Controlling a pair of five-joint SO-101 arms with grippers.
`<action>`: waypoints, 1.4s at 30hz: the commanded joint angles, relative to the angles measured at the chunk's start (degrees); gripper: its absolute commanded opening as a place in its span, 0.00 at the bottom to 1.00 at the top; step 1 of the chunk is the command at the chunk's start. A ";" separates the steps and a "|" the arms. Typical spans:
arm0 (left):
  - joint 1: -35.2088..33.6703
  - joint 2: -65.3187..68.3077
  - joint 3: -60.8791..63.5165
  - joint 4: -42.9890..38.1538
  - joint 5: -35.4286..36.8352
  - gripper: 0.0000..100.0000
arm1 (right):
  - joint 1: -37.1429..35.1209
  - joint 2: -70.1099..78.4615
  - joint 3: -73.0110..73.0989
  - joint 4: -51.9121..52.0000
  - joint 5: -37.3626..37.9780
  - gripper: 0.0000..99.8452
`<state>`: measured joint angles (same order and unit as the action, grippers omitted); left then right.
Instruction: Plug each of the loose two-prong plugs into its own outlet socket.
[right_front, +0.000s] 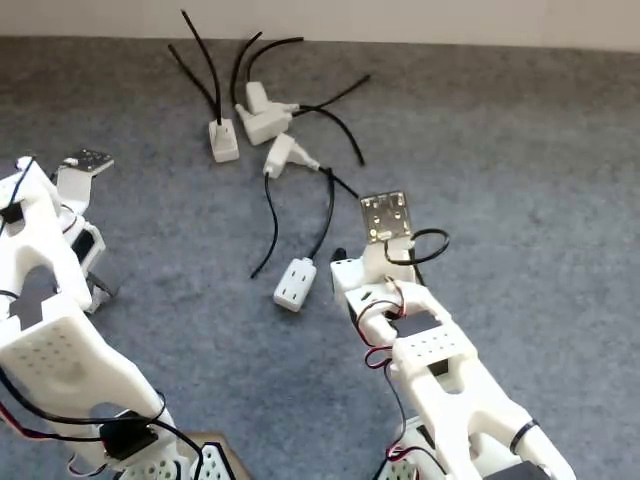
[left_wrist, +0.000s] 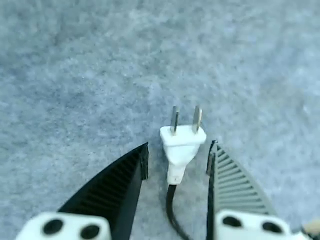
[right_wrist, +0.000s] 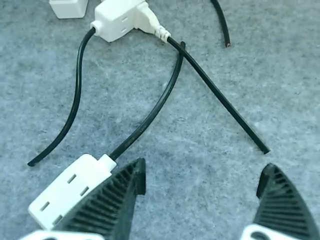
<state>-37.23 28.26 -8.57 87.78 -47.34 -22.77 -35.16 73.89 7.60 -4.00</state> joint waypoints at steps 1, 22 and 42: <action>0.04 -0.40 -6.20 6.42 -4.84 0.20 | 0.66 -1.45 -0.75 -1.27 0.44 0.35; 1.36 0.22 1.36 -0.53 -8.26 0.20 | 0.66 -1.45 -0.75 -1.27 0.44 0.35; 1.54 6.99 -2.15 -1.14 -8.18 0.00 | 0.66 -1.45 -0.75 -1.27 0.44 0.35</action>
<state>-36.35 35.21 -9.63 86.90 -55.34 -22.77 -35.16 73.89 7.60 -4.00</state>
